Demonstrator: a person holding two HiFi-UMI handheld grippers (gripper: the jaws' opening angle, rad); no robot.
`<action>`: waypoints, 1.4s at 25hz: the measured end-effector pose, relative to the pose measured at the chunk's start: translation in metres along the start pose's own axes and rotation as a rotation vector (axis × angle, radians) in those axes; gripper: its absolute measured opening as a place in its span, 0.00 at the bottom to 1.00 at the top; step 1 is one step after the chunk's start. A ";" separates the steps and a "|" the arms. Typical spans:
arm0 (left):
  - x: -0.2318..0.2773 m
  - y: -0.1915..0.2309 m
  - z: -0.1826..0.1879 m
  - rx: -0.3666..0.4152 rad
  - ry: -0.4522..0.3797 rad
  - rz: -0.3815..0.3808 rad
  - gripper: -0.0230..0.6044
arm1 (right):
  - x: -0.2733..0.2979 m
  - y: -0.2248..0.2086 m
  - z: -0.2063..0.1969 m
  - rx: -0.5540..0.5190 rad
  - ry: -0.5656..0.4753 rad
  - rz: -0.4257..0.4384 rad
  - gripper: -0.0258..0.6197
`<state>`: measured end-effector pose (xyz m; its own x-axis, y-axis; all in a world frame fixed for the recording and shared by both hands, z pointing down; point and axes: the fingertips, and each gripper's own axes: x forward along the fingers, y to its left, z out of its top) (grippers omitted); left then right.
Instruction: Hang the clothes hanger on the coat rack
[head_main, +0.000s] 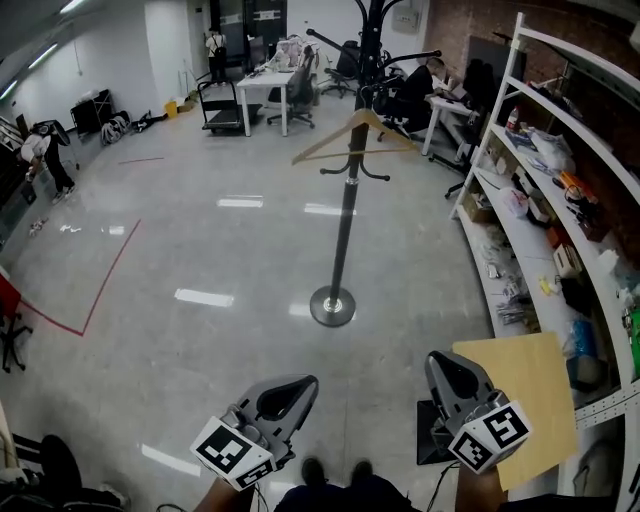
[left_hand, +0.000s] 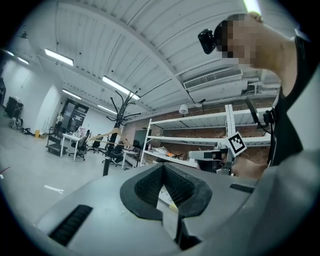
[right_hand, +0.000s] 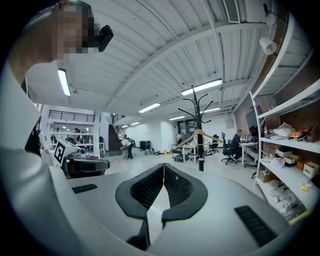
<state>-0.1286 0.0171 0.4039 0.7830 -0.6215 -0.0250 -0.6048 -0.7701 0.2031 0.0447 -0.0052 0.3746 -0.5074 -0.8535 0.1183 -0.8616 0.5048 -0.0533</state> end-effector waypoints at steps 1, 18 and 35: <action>-0.003 -0.004 0.001 -0.003 -0.004 0.004 0.03 | -0.004 0.003 0.002 -0.004 -0.002 0.006 0.05; -0.040 -0.168 -0.038 -0.049 0.025 0.170 0.03 | -0.169 0.009 -0.024 0.013 -0.049 0.128 0.05; -0.165 -0.257 -0.038 -0.034 -0.045 0.045 0.03 | -0.260 0.115 -0.026 0.050 -0.078 0.109 0.05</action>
<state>-0.0971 0.3226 0.3929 0.7475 -0.6617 -0.0591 -0.6331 -0.7365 0.2382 0.0781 0.2780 0.3639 -0.5958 -0.8025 0.0314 -0.8000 0.5896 -0.1115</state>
